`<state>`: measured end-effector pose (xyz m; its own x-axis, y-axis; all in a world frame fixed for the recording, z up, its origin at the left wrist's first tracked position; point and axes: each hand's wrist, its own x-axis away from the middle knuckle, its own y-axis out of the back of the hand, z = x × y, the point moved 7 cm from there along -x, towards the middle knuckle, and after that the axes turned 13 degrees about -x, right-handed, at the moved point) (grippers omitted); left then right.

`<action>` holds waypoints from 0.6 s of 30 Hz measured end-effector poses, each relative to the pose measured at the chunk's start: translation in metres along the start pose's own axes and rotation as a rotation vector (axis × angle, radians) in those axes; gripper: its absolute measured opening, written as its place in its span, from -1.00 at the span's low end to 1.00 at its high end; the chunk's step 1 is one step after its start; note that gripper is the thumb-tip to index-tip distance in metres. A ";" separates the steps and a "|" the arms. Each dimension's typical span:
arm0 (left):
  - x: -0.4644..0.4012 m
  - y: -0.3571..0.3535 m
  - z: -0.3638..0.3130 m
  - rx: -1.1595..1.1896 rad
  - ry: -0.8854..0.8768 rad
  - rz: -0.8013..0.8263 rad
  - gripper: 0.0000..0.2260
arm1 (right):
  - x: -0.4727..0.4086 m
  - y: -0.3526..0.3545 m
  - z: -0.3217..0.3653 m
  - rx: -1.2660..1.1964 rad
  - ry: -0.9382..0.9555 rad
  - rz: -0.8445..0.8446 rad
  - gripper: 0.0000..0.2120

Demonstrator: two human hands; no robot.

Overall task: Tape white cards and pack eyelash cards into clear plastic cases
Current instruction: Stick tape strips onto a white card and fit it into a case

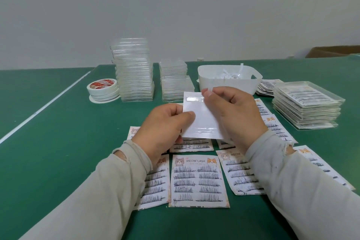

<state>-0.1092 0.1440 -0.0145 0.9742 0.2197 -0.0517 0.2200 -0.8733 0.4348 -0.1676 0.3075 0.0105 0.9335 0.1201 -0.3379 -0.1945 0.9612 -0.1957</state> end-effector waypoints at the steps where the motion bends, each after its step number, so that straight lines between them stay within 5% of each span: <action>1: 0.000 0.000 -0.002 0.007 0.001 -0.010 -0.79 | 0.000 0.002 -0.002 -0.067 -0.050 -0.015 -0.87; 4: 0.002 0.004 -0.002 0.056 0.016 -0.052 -0.70 | -0.003 0.016 -0.002 -0.271 -0.164 -0.139 -0.87; 6: 0.002 0.010 0.001 0.136 0.025 -0.117 -0.80 | -0.014 0.032 0.007 -0.308 -0.174 -0.260 -0.88; 12: -0.001 0.028 0.003 0.294 0.002 -0.321 -0.89 | -0.099 0.044 0.060 0.229 -0.011 -0.144 -0.93; 18: -0.003 0.029 0.007 0.317 0.004 -0.351 -0.89 | -0.166 0.027 0.018 0.495 -0.266 -0.062 -0.89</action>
<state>-0.1055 0.1150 -0.0078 0.8382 0.5262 -0.1429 0.5409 -0.8356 0.0956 -0.3225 0.3175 0.0775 0.9949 0.0568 -0.0834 -0.0324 0.9625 0.2692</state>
